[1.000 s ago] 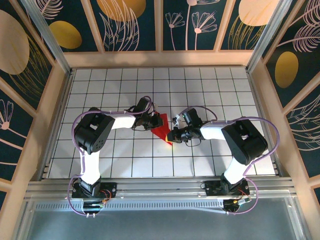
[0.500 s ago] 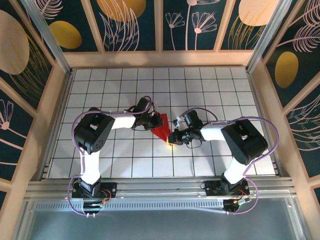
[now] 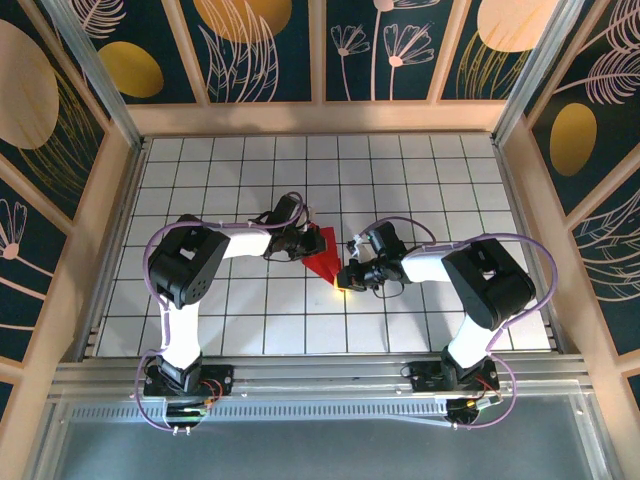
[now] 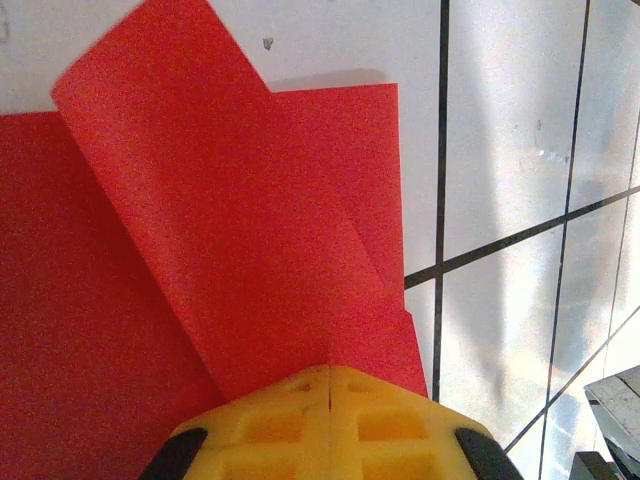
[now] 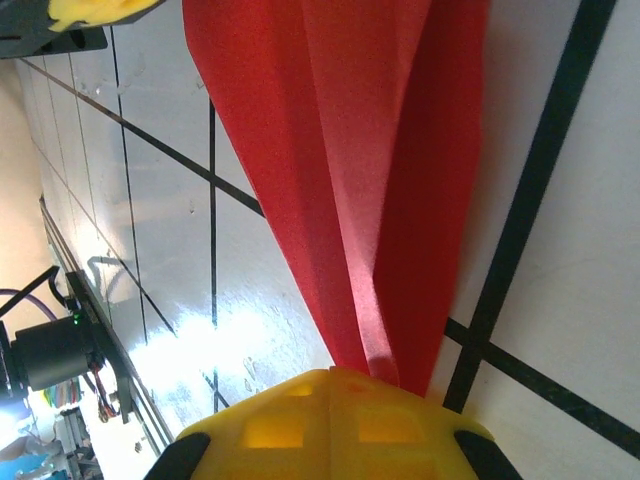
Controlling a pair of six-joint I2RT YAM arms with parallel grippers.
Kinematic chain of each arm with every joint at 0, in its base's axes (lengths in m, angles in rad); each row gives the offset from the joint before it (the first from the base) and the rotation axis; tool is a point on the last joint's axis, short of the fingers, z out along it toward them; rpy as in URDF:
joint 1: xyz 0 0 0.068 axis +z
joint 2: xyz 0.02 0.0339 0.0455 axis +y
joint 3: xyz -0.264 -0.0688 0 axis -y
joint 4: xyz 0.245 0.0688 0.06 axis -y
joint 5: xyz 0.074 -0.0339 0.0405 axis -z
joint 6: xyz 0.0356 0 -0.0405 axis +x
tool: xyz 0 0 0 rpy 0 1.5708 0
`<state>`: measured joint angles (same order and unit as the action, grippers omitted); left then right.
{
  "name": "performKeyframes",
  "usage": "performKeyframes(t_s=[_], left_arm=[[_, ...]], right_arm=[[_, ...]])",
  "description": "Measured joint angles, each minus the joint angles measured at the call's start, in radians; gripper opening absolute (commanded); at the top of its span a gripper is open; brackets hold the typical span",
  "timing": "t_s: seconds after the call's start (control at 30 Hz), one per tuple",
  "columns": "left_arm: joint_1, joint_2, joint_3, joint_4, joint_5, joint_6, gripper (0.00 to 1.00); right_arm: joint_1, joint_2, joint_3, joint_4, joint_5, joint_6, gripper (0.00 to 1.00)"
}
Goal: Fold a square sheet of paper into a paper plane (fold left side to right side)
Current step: Fourth fold the wing at the center of the table.
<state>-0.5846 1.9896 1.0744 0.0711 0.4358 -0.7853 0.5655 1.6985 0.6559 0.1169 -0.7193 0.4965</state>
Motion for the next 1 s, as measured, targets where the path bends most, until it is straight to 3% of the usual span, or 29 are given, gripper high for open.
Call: performKeyframes(t_s=[0.77, 1.0], left_arm=[[-0.001, 0.000, 0.000, 0.000, -0.003, 0.000, 0.00], [-0.001, 0.000, 0.001, -0.001, -0.003, 0.000, 0.00]], right_arm=[[0.006, -0.022, -0.029, 0.034, 0.007, 0.012, 0.00], [0.003, -0.048, 0.053, 0.006, 0.003, 0.003, 0.00]])
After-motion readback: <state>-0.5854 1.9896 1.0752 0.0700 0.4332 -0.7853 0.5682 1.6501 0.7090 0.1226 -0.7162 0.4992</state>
